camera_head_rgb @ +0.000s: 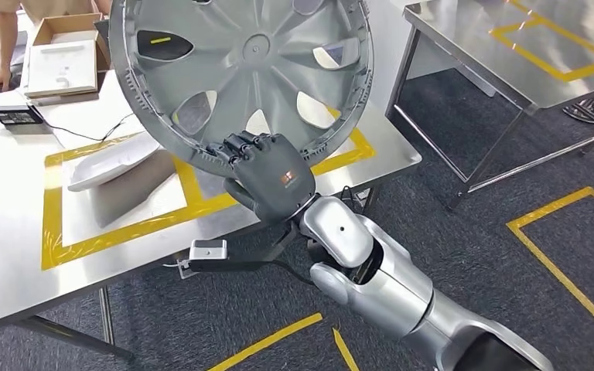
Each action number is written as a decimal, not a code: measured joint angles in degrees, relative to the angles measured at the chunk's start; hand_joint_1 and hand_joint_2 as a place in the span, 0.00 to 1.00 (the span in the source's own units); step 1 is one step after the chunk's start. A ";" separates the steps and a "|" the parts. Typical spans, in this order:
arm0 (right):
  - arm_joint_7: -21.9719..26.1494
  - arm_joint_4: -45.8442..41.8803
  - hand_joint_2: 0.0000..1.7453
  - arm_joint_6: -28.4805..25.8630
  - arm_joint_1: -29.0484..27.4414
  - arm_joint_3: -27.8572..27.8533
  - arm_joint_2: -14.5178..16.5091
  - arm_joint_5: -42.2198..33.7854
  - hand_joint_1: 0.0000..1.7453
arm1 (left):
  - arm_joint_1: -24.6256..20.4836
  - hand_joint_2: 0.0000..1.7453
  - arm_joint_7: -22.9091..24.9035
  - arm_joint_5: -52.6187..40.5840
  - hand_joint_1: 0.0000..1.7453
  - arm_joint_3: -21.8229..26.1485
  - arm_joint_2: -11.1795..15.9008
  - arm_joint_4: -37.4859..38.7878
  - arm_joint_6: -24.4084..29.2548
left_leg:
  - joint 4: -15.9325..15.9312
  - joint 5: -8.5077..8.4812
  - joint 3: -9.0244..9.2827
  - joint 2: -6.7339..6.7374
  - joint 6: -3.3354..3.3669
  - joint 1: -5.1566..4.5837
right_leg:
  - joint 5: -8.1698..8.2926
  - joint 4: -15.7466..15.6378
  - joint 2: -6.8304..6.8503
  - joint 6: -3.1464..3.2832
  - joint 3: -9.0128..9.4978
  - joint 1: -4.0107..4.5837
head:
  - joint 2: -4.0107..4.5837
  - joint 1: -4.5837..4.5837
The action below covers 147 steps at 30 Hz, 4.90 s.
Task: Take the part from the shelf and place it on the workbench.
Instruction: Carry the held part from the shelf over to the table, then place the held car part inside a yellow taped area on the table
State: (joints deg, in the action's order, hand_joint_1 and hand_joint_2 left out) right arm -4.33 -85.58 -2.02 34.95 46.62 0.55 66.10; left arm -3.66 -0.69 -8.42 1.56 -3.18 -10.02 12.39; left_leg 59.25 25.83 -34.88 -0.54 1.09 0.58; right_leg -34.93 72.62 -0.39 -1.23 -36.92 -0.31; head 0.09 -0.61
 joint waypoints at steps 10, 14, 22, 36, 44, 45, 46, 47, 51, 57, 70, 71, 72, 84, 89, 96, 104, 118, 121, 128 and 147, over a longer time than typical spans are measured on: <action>-0.03 0.04 1.00 0.08 0.05 -0.04 -0.01 0.23 1.00 | -0.13 1.00 0.01 -0.02 0.00 0.02 -0.12 0.02 0.00 | 0.74 4.54 5.39 -0.64 -1.76 -0.47 | 11.72 -13.93 -0.02 2.73 -0.98 1.00 | 0.00 0.04; -0.05 0.03 1.00 0.15 0.03 -0.15 0.13 0.11 1.00 | -0.32 1.00 -0.01 -0.02 0.00 -0.01 -0.14 0.01 0.00 | 11.61 3.90 -1.55 -0.09 -2.97 -0.28 | 10.27 -14.93 0.05 3.61 1.75 0.37 | 0.00 0.22; -0.03 0.04 1.00 0.16 0.00 -0.15 0.16 0.17 1.00 | 0.04 1.00 -0.01 -0.02 0.00 -0.01 0.07 0.07 0.00 | 1.70 -1.50 -4.45 0.87 -3.42 0.30 | 4.71 -14.53 -0.15 2.23 7.51 -0.01 | 0.00 0.36; 0.73 0.83 1.00 0.66 0.69 -0.15 0.17 0.27 1.00 | -0.31 1.00 0.50 -0.10 0.00 0.01 0.02 0.04 -0.61 | 0.08 1.98 2.27 -0.11 -0.13 -0.45 | 5.86 -8.56 -0.15 1.94 -2.22 0.93 | 0.00 0.13; 0.59 1.27 1.00 0.72 1.53 -0.15 0.11 0.56 1.00 | -0.44 1.00 0.18 -0.02 0.00 0.01 -0.08 0.03 -1.01 | -1.02 3.31 3.92 -0.45 -0.93 -0.73 | 11.26 -14.39 -0.69 2.51 -0.23 1.37 | 0.00 0.02; 0.61 1.29 1.00 0.72 1.53 -0.15 0.11 0.60 1.00 | -0.48 1.00 0.17 -0.02 0.00 0.01 -0.05 0.03 -1.01 | -1.24 3.43 4.06 -0.44 -0.99 -0.74 | 11.18 -14.41 -0.69 2.57 -0.23 1.35 | 0.00 0.01; 0.61 1.32 1.00 0.71 1.54 -0.15 0.11 0.64 1.00 | -0.49 1.00 0.16 -0.02 0.00 0.01 0.02 0.03 -1.01 | -1.34 3.48 4.12 -0.44 -0.97 -0.76 | 11.12 -14.43 -0.68 2.58 -0.23 1.33 | 0.00 0.02; 0.61 1.34 1.00 0.70 1.54 -0.15 0.11 0.68 1.00 | -0.48 1.00 0.15 -0.02 0.00 0.01 0.13 0.03 -1.01 | -1.39 3.52 4.15 -0.44 -0.93 -0.78 | 11.09 -14.45 -0.68 2.56 -0.23 1.30 | 0.00 0.02; 0.69 1.55 1.00 0.62 1.50 -0.15 0.11 0.79 1.00 | -0.42 1.00 -0.10 0.11 0.00 0.27 0.37 0.03 -0.90 | -1.44 3.57 4.15 -0.43 -0.86 -0.80 | 11.06 -14.45 -0.69 2.52 -0.19 1.29 | 0.00 0.02; 1.06 1.85 1.00 0.07 1.76 -0.15 0.15 0.17 1.00 | -0.40 1.00 -0.43 0.28 0.00 0.50 0.15 0.01 -0.45 | -2.42 2.74 4.88 -0.05 -0.35 -0.20 | 9.84 -12.24 -0.53 1.57 -0.98 1.16 | 0.00 -0.14; 0.56 2.80 1.00 0.20 2.12 -0.28 0.25 -1.19 1.00 | -0.44 1.00 -0.19 -0.19 0.00 0.85 0.46 -0.02 -1.01 | -0.98 4.86 5.21 0.17 -3.61 0.99 | 10.15 -12.51 -0.05 1.29 -0.94 -0.54 | 0.00 -0.39; 0.48 2.89 1.00 0.56 2.18 -0.41 0.27 -1.93 1.00 | -0.45 1.00 -0.16 -0.33 0.00 0.85 0.46 -0.05 -1.09 | -0.75 5.18 5.24 0.21 -3.91 1.03 | 10.04 -12.59 -0.05 1.73 -0.75 -0.60 | 0.00 -0.34; 0.48 3.04 1.00 0.99 2.25 -0.57 0.32 -2.71 1.00 | -0.49 1.00 -0.13 -0.47 0.00 0.85 0.44 -0.08 -1.22 | 0.50 5.98 4.74 0.25 -4.10 1.05 | 9.95 -12.72 -0.03 2.13 -0.53 -0.70 | 0.00 -0.27; 3.73 12.81 1.00 7.34 6.83 -1.61 2.30 -12.94 1.00 | -1.10 1.00 0.35 -1.55 0.00 0.83 0.68 -0.17 -1.89 | 0.34 1.63 0.83 0.20 -2.11 -0.25 | 9.33 -12.68 -0.51 1.95 0.32 0.25 | 0.00 -0.15; 8.08 27.48 1.00 8.43 13.17 -1.71 5.95 -17.57 1.00 | -1.70 1.00 0.39 -2.01 0.00 0.83 0.60 -0.28 -2.32 | -0.38 0.75 0.92 0.17 -0.82 0.36 | 5.91 -6.59 -0.08 0.57 -2.72 0.15 | 0.00 -0.39; 8.26 44.76 1.00 10.32 18.34 -0.74 11.50 -17.70 1.00 | -2.30 1.00 0.25 -3.20 0.00 0.79 0.62 -0.34 -3.49 | -0.03 1.11 0.97 0.08 -1.14 0.28 | 8.80 -8.13 0.13 0.93 -2.13 0.09 | 0.00 -0.43; 8.18 54.74 1.00 10.99 18.49 0.46 14.42 -17.21 1.00 | -3.33 1.00 0.70 -3.81 0.00 0.70 0.78 -0.43 -4.01 | 4.43 4.08 -1.27 0.19 -3.61 0.34 | 9.91 -14.20 0.15 3.04 1.05 -0.12 | 0.00 -0.13; 9.81 60.68 1.00 12.81 18.00 2.38 14.86 -16.43 1.00 | -3.14 1.00 0.06 -4.23 0.00 0.37 0.64 -0.39 -2.31 | 0.76 -0.01 -1.28 0.12 -1.46 0.60 | 7.30 -10.79 0.00 0.53 -0.22 0.01 | 0.00 -0.05; 11.16 61.04 1.00 13.02 16.76 3.16 14.58 -16.59 1.00 | -3.09 1.00 -0.18 -4.26 0.00 0.36 0.64 -0.39 -2.04 | 0.74 0.03 -1.27 0.17 -0.76 0.48 | 2.71 -0.79 0.09 0.05 -5.03 -0.05 | 0.00 -0.06; 12.18 61.14 1.00 13.21 15.34 4.31 14.25 -16.90 1.00 | -2.96 1.00 -0.35 -4.28 0.00 0.36 0.51 -0.39 -1.96 | 0.83 0.14 -1.25 0.12 -0.95 -0.13 | 8.82 -11.54 0.24 2.10 -0.28 0.86 | 0.00 -0.03; 13.27 57.70 0.00 13.47 13.56 8.56 14.73 -17.75 0.00 | -2.53 0.00 1.73 -4.17 0.00 0.38 0.38 -0.28 -1.61 | 1.05 0.77 -0.37 -0.03 -2.28 0.88 | 8.49 -12.54 0.14 0.84 1.16 -0.04 | 0.00 0.30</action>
State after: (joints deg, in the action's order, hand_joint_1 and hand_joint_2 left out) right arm 8.94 -27.87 11.45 48.51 55.18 15.28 48.35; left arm -6.19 1.04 -12.59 1.94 -2.80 -10.30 10.79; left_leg 60.30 26.61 -35.25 -0.57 -1.18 1.46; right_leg -26.44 60.08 -0.25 -0.39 -35.75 -0.34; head 0.09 -0.31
